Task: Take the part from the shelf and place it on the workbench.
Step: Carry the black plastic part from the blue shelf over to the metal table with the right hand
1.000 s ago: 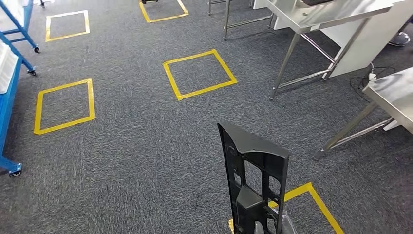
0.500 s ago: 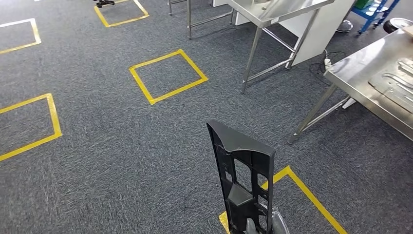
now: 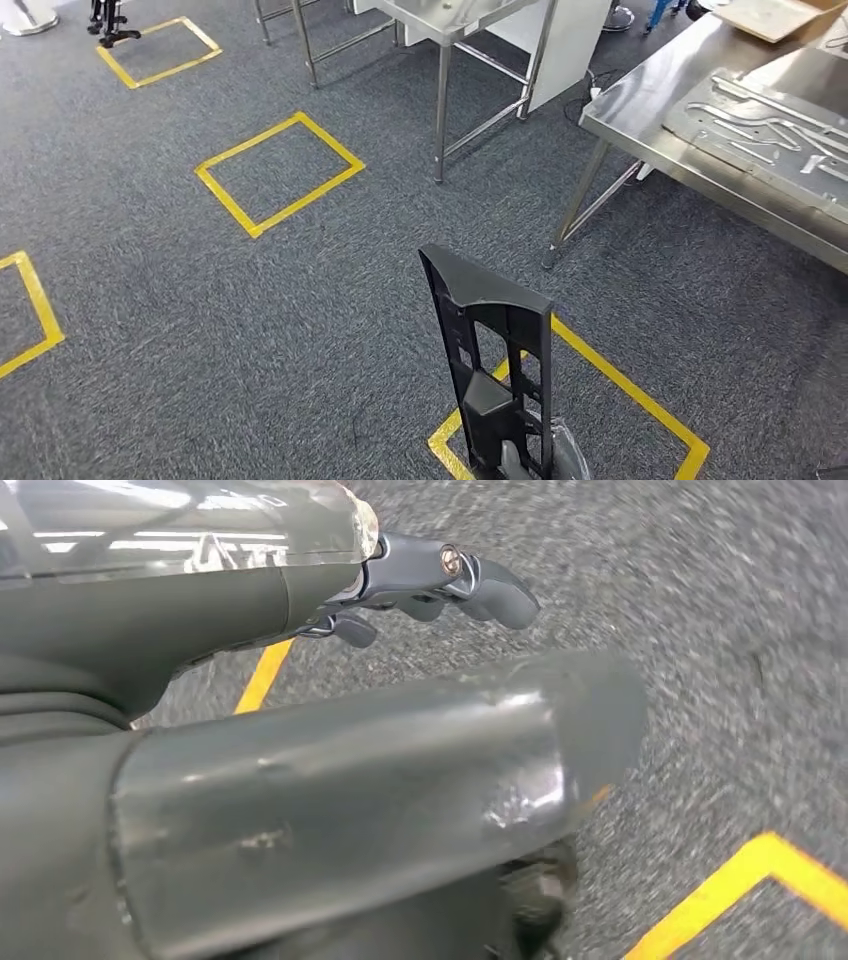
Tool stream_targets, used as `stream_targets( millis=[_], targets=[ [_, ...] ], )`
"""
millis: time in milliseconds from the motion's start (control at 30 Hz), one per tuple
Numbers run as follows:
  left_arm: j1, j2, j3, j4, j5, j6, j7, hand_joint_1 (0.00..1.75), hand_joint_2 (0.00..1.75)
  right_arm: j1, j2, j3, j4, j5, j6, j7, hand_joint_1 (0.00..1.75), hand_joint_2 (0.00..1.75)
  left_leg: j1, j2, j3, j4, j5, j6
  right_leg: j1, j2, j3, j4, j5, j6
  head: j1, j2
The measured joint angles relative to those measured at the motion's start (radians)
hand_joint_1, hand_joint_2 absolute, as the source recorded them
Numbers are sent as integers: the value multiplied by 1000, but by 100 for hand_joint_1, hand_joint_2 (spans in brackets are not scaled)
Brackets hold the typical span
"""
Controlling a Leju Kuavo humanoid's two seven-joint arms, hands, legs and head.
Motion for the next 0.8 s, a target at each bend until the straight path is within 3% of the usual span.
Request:
stream_targets(
  millis=[33, 67, 100, 167, 233, 300, 367, 433, 500, 567, 600, 633, 667, 700, 767, 800],
  targets=[
    [2, 0, -1, 0, 0, 0, 1, 0, 0, -2, -1, 2, 2, 0, -2, 2, 175, 175, 1, -8, -34, 61, -20, -2, 0, 15, 1, 1, -1, -2, 0, 0],
    [4, 0, -2, 0, 0, 0, 2, 0, 0, -3, -1, 2, 4, -1, -4, 3, 175, 175, 1, -12, -58, 96, -21, -4, 0, 30, 2, 2, -3, -2, 0, 0],
    [6, 0, -3, 0, 0, 0, 2, 0, 0, -3, -1, 3, 6, -1, -5, 4, 175, 175, 1, -13, -65, 94, -2, -5, 0, 47, 4, 4, -5, -2, 0, 0],
    [7, 0, -5, 0, -1, 0, 3, 0, 0, -3, -1, 5, 10, -2, -7, 5, 175, 175, 3, -33, -33, -10, 80, -4, -1, 77, 7, 12, -11, 3, 0, 0],
    [6, 1, -6, 0, -3, 0, 3, 0, 0, -6, -1, 8, 13, -2, -10, 6, 175, 175, 7, -81, 8, -120, 129, 2, -1, 103, 3, 24, -19, 12, 0, 0],
    [5, 1, -8, 0, -6, -1, 5, 0, 0, -7, -1, 10, 14, -3, -12, 6, 175, 175, 6, -100, 22, -152, 128, 12, -4, 124, -6, 30, -20, 24, 0, 0],
    [3, 0, -9, 0, -9, -2, 6, 0, 0, -4, -1, 11, 15, -3, -15, 7, 175, 175, 4, -78, 27, -161, 132, 25, -9, 135, -11, 30, -20, 36, 0, 0],
    [0, -1, -10, 0, -10, -2, 7, 0, 0, -3, 0, 11, 15, -4, -17, 7, 175, 175, 8, -52, 35, -175, 137, 40, -7, 89, -29, 69, -44, 45, 0, 0],
    [0, -1, -10, 0, -11, -3, 7, 0, 0, -6, 0, 12, 15, -5, -20, 7, 175, 175, 8, -25, 39, -182, 137, 49, -9, 28, -86, 178, -98, 53, 0, 0],
    [2, -1, -10, 0, -12, -4, 8, 0, 0, -6, 0, 12, 15, -6, -22, 7, 175, 175, 7, 5, 41, -182, 133, 50, -16, 9, -145, 280, -130, 61, 0, 0],
    [3, -1, -11, 0, -12, -4, 9, 0, 0, -4, 0, 12, 15, -7, -23, 7, 175, 175, 7, 19, 43, -182, 130, 49, -19, 4, -152, 287, -119, 64, 0, 0],
    [2, -1, -11, 0, -12, -4, 10, 0, 0, -2, 0, 12, 15, -7, -24, 7, 175, 175, 7, 32, 46, -182, 127, 47, -22, -2, -139, 258, -92, 66, 0, 0],
    [2, -1, -11, 0, -13, -5, 11, 0, 0, -1, 0, 12, 15, -7, -26, 7, 175, 175, 8, 45, 52, -182, 123, 43, -23, -16, -108, 196, -55, 66, 0, 0],
    [1, -1, -12, 0, -14, -5, 11, 0, 0, 0, 0, 12, 14, -7, -28, 7, 175, 175, 6, 56, 58, -182, 118, 38, -21, -43, -72, 126, -25, 64, 0, 0],
    [0, -1, -14, 0, -15, -6, 12, 0, 0, 1, 0, 13, 9, -8, -33, 8, 175, 175, 1, 77, 67, -181, 107, 26, -12, -81, -26, 35, 2, 54, 0, 0],
    [-1, -1, -15, 0, -16, -6, 12, 0, 0, 3, 0, 13, 5, -8, -36, 8, 175, 175, -1, 86, 72, -182, 103, 20, -7, -85, -22, 25, -2, 49, 0, 0]
  ],
)
